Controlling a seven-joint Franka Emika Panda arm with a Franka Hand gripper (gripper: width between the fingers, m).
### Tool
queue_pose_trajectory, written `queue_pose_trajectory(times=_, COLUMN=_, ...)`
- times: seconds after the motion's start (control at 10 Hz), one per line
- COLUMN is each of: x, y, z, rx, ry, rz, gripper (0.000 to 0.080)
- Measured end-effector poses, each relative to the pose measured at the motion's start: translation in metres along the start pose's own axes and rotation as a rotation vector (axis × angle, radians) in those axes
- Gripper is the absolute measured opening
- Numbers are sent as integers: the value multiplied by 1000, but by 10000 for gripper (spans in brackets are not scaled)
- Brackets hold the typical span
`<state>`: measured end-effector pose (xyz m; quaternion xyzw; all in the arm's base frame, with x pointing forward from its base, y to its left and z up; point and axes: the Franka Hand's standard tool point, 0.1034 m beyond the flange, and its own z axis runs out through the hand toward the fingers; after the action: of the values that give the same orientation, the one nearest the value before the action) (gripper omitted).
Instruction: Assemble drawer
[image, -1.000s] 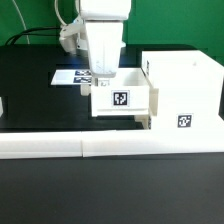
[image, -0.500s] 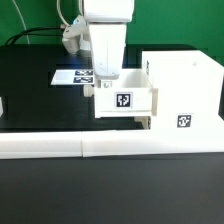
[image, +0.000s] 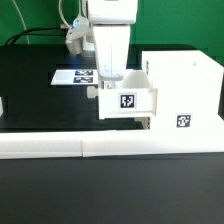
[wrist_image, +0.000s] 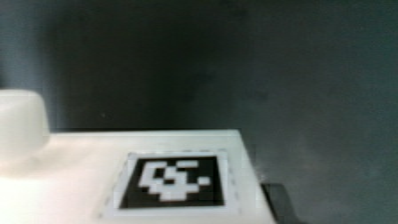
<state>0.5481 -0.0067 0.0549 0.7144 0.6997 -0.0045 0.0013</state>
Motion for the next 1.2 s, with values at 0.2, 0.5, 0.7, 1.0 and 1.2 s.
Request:
queue_pose_trajectory(times=0.2, x=0, y=0, z=1, rx=1, ry=0, rz=-1, gripper=42)
queue_pose_trajectory(times=0.5, x=1, y=-1, z=2, rx=3, ry=-3, rz=-11, gripper=42)
queue_pose_trajectory(times=0.7, x=1, y=-1, z=2, rx=3, ry=-6, rz=-17, gripper=42)
queue_pose_trajectory(times=1.0, x=0, y=-1, z=2, rx=3, ry=-6, rz=-16, gripper=42)
queue_pose_trajectory(times=1.2, x=4, y=0, z=1, rx=-1, ry=-9, rz=-27, gripper=42)
